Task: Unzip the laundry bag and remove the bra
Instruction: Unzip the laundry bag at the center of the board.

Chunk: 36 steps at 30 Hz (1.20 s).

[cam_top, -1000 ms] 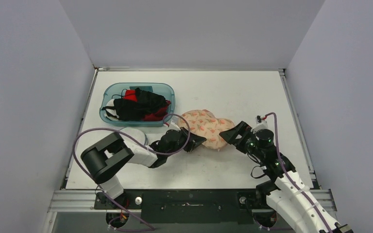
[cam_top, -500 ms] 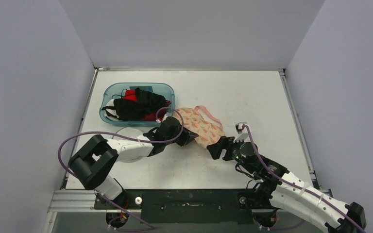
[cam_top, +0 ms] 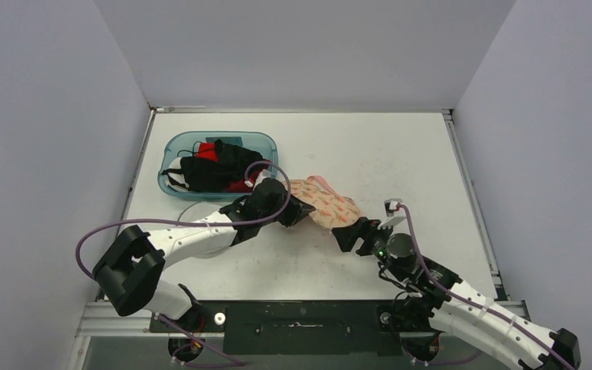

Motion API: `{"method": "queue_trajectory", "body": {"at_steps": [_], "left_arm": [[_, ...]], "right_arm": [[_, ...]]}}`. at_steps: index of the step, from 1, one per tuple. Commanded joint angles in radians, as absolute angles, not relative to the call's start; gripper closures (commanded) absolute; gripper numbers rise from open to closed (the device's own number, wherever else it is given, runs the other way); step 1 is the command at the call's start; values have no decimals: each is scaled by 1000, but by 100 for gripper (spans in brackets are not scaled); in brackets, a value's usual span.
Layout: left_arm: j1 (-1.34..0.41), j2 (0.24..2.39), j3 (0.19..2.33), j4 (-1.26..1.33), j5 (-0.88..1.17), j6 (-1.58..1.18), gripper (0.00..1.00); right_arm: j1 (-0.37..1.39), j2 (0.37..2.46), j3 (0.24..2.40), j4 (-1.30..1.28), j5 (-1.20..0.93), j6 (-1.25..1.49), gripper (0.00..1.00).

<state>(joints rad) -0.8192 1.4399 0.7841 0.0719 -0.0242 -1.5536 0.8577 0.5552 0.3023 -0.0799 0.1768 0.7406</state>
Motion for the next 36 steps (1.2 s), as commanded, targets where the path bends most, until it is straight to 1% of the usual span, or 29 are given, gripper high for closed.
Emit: {"method": "queue_trajectory", "body": {"at_steps": [1, 5, 9, 11, 14, 16, 20, 26, 28, 30, 32, 34, 36], "left_arm": [[-846, 1383, 936, -82, -166, -1491, 100], [-880, 1367, 1045, -266, -332, -1441, 100], [-893, 1368, 1069, -298, -362, -1445, 100], [-912, 1376, 1107, -358, -396, -1453, 100], [-947, 1396, 1199, -476, -482, -1435, 100], [-960, 1396, 1228, -504, -514, -1420, 100], [-988, 1391, 1256, -536, -573, -1409, 100], [-1002, 1415, 1275, -549, -573, -1402, 100], [-1002, 1417, 1270, -541, -567, -1403, 100], [-1003, 1417, 1262, -530, -565, -1400, 100], [-1003, 1413, 1249, -520, -562, -1396, 100], [-1003, 1410, 1237, -511, -555, -1396, 100], [-1001, 1408, 1227, -500, -548, -1395, 100]], "right_arm": [[865, 403, 282, -14, 248, 816, 17], [865, 315, 279, -33, 224, 813, 16], [865, 392, 287, -11, 156, 788, 17], [865, 448, 288, 30, 128, 774, 18], [867, 481, 283, 69, 139, 758, 18], [868, 475, 274, 83, 173, 753, 19], [868, 504, 291, 110, 224, 734, 28], [900, 667, 393, 106, 273, 694, 31], [911, 705, 431, 32, 372, 722, 37], [913, 690, 440, -55, 457, 762, 41], [913, 634, 419, -102, 503, 795, 42], [913, 573, 396, -124, 503, 793, 42], [913, 532, 375, -108, 433, 753, 38]]}}
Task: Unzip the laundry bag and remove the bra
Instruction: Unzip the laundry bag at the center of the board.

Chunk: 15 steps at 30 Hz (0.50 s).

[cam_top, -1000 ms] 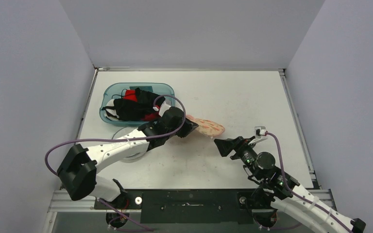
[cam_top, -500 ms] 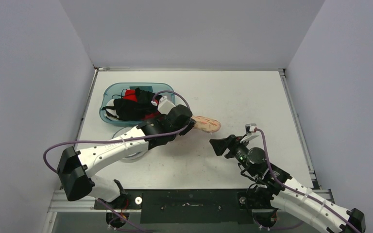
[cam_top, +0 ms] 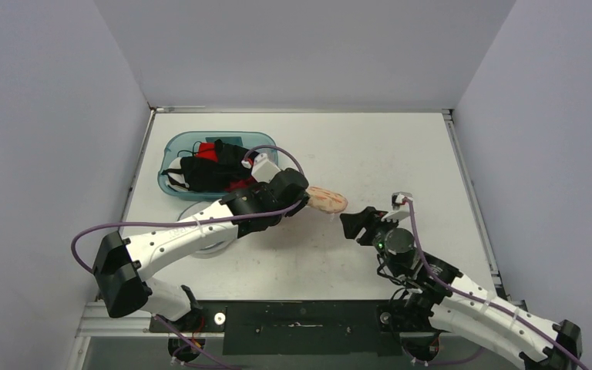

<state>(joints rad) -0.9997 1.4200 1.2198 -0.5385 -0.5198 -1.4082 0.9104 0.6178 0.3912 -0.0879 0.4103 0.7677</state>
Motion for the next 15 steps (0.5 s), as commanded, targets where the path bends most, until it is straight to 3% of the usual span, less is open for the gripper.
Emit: {"method": "queue_trajectory", "body": {"at_steps": [1, 8, 15], "left_arm": [[-999, 1409, 1226, -495, -543, -1394, 100], [-1000, 1403, 1213, -476, -507, -1401, 100], [-998, 1374, 1176, -459, -473, -1427, 100]], "right_arm": [[913, 524, 370, -102, 398, 733, 38], [912, 532, 329, 97, 120, 683, 36], [913, 692, 377, 172, 117, 681, 46]]}}
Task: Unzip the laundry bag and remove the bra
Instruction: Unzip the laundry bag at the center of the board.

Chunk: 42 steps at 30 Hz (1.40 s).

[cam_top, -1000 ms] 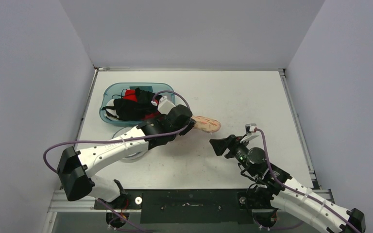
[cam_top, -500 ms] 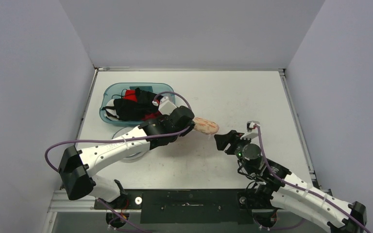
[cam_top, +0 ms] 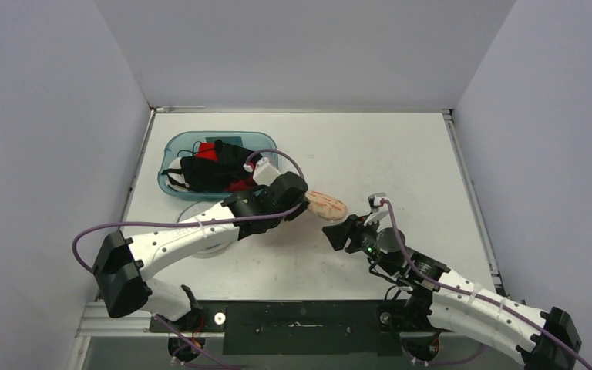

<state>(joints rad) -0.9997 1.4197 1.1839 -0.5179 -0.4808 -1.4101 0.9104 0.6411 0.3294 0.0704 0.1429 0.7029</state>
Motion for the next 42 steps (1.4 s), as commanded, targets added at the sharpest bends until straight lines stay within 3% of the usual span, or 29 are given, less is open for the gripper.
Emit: {"method": "queue_trajectory", "body": {"at_steps": [1, 12, 42], "left_arm": [[-999, 1370, 1172, -460, -474, -1428, 100], [-997, 1363, 1171, -453, -466, -1429, 100], [-998, 1365, 1149, -419, -446, -1431, 100]], "right_arm": [[913, 703, 383, 166, 128, 681, 47], [913, 713, 378, 173, 130, 676, 50], [913, 705, 366, 166, 170, 698, 78]]}}
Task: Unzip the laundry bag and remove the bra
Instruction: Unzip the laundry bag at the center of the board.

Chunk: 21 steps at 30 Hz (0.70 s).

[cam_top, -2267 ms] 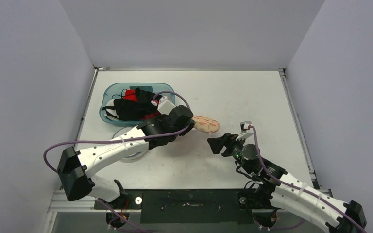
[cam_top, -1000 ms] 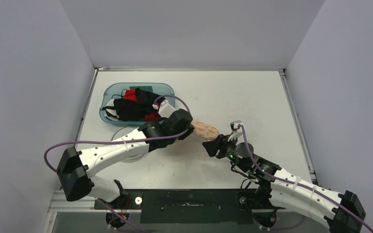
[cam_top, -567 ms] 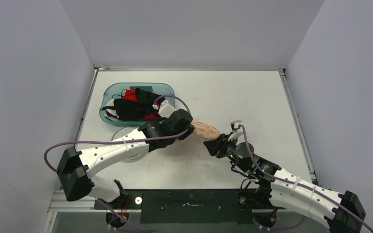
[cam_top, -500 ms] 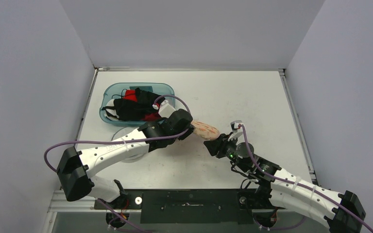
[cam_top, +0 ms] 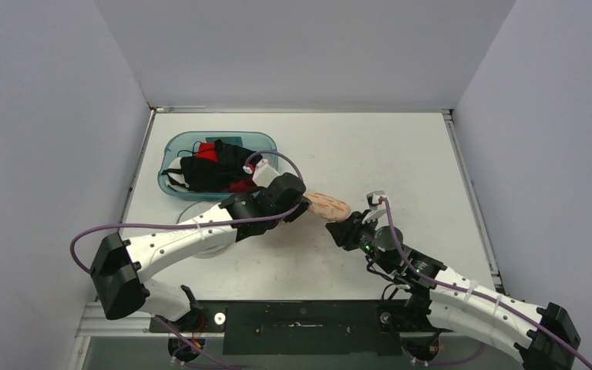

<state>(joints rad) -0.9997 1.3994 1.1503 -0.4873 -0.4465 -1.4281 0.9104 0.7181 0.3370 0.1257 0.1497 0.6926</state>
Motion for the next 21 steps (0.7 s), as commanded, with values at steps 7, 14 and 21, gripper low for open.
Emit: {"method": "queue_trajectory", "body": {"at_steps": [7, 14, 21], "left_arm": [[-996, 1363, 1145, -415, -447, -1430, 100], [-992, 1358, 1131, -405, -444, -1430, 100], [-977, 1360, 1088, -295, -394, -1355, 100]], "right_arm": [[913, 694, 364, 144, 181, 703, 85], [913, 672, 368, 75, 231, 704, 95], [913, 627, 391, -139, 410, 756, 95]]}}
